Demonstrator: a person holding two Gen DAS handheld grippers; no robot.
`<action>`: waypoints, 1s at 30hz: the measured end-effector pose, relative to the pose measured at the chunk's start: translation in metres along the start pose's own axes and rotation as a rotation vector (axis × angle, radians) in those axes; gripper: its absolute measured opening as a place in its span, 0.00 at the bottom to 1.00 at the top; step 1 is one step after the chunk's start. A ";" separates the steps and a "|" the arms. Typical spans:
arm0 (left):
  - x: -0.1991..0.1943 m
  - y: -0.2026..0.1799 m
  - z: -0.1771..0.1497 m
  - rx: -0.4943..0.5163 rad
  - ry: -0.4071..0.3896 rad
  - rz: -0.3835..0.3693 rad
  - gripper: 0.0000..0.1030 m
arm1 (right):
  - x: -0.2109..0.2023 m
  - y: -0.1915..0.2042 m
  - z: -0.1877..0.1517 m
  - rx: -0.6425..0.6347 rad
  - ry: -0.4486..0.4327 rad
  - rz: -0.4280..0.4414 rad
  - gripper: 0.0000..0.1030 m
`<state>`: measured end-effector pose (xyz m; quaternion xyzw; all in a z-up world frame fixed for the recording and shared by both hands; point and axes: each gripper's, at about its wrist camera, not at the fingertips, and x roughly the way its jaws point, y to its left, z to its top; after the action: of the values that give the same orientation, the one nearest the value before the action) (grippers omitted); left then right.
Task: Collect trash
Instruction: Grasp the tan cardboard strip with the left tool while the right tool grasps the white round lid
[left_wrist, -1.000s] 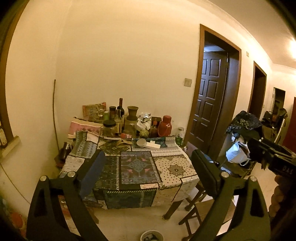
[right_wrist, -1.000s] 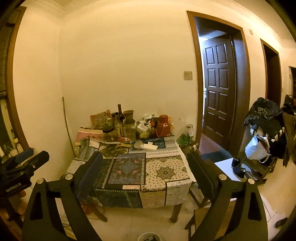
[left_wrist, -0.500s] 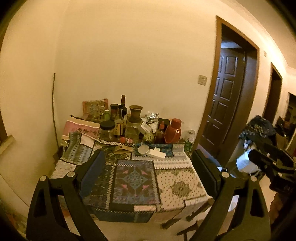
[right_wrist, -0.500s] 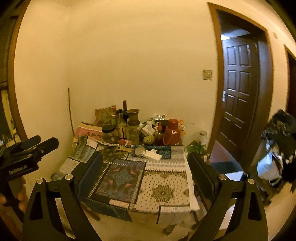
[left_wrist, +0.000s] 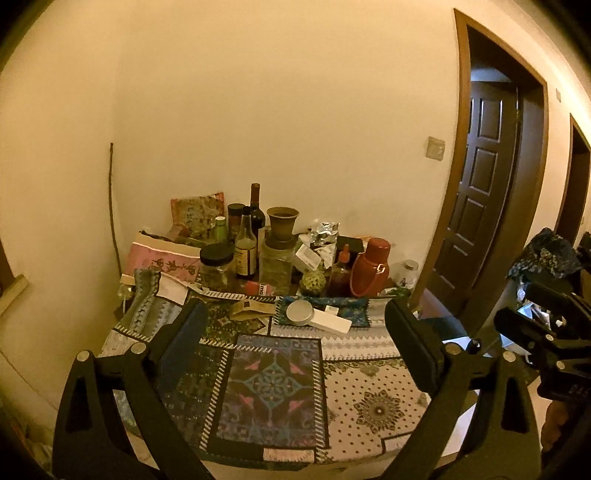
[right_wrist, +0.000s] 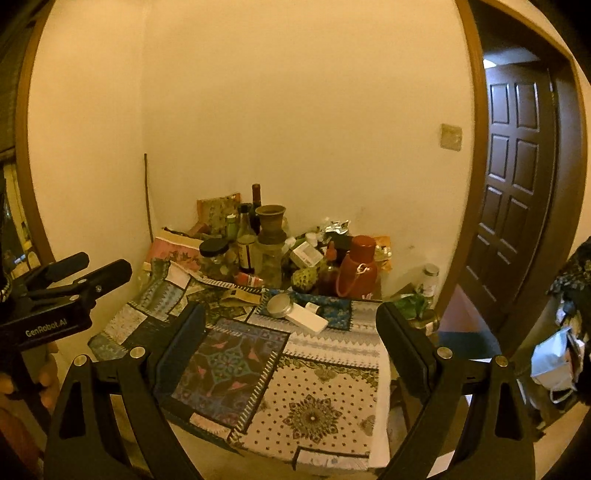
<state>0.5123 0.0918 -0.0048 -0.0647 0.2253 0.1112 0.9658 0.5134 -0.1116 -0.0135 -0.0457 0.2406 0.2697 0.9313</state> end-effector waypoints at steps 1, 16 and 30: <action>0.005 0.001 0.001 0.003 0.004 -0.002 0.94 | 0.007 0.001 0.001 0.004 0.009 0.001 0.89; 0.187 0.094 0.043 0.083 0.142 -0.069 0.95 | 0.195 0.033 0.023 0.046 0.225 -0.090 0.89; 0.380 0.157 -0.042 0.193 0.503 -0.121 0.79 | 0.389 0.043 -0.029 0.036 0.524 -0.090 0.89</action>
<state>0.7886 0.3067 -0.2245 -0.0114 0.4631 0.0116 0.8862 0.7655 0.1058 -0.2207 -0.1080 0.4761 0.2028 0.8488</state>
